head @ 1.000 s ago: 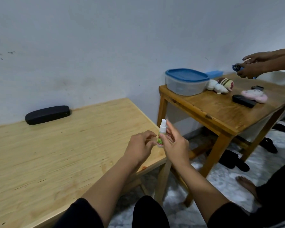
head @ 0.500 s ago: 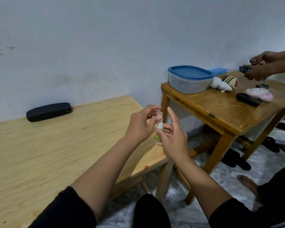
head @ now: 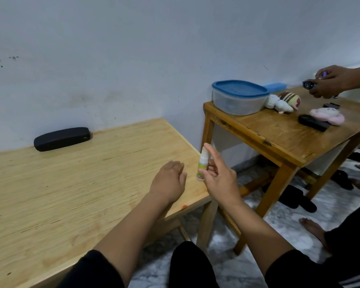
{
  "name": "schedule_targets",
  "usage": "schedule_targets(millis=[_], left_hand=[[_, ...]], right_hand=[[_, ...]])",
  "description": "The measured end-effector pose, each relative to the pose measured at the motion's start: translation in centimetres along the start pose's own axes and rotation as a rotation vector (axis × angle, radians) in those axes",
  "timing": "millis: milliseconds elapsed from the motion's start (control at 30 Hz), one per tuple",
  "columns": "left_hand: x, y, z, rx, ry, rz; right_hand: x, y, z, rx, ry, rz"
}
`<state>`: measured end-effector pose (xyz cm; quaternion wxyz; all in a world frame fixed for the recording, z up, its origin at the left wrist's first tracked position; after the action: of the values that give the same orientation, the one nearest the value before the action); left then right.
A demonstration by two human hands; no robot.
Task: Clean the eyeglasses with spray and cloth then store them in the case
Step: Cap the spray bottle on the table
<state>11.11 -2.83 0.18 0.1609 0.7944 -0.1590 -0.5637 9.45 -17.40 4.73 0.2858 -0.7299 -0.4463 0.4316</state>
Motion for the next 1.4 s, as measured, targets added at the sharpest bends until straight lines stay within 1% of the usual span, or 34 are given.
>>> schedule_targets(millis=[167,267,333,433,533,633,833,933,1033,1200,1300,1400], left_hand=[[0.1,-0.1,0.0,0.004,-0.001,-0.009],[0.2,-0.1,0.0,0.012,-0.007,-0.008],[0.0,0.0,0.1,0.008,0.0,0.011],[-1.5,-0.5,0.0,-0.04,0.087,0.077],[-4.4,-3.3,-0.6,-0.115,0.188,0.065],[-8.0,-7.7,-1.0,-0.208,0.238,0.002],[-12.9,-18.1,-0.5,-0.441,0.149,-0.211],[-14.2,-21.8,0.1,-0.527,0.157,-0.237],[-14.6,-23.5,0.3,-0.559,0.16,-0.258],[-14.0,-24.4,0.2,-0.551,0.158,-0.302],[-13.9,-24.5,0.2,-0.547,0.152,-0.334],[-13.9,-24.5,0.0,-0.538,0.156,-0.346]], right_hand=[[-0.1,-0.3,0.0,-0.027,0.043,0.048],[0.1,-0.2,-0.3,0.003,0.054,0.047],[0.5,-0.3,-0.3,0.014,0.033,0.031],[1.8,-0.9,-0.7,0.034,-0.03,-0.032],[3.7,-2.7,-1.7,0.002,-0.044,-0.066],[7.1,-4.8,-3.6,-0.009,-0.067,-0.126],[16.3,-8.2,-7.2,0.012,-0.137,-0.221],[21.2,-9.2,-8.5,0.028,-0.176,-0.263],[25.6,-9.9,-10.1,0.02,-0.206,-0.247],[31.8,-10.3,-12.6,-0.055,-0.212,-0.187],[34.7,-9.7,-13.3,-0.049,-0.234,-0.171],[36.5,-9.4,-13.9,-0.083,-0.235,-0.147]])
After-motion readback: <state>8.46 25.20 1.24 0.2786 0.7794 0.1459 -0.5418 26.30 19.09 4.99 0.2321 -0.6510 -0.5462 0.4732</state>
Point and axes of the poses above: each hand's wrist, its own z-axis away from the middle knuckle, its own x-axis out of the palm, y = z × x, the point moved 8 cm from there along -z, towards the middle knuckle, and after that the axes turned 10 degrees about y, right-handed, at the moved point
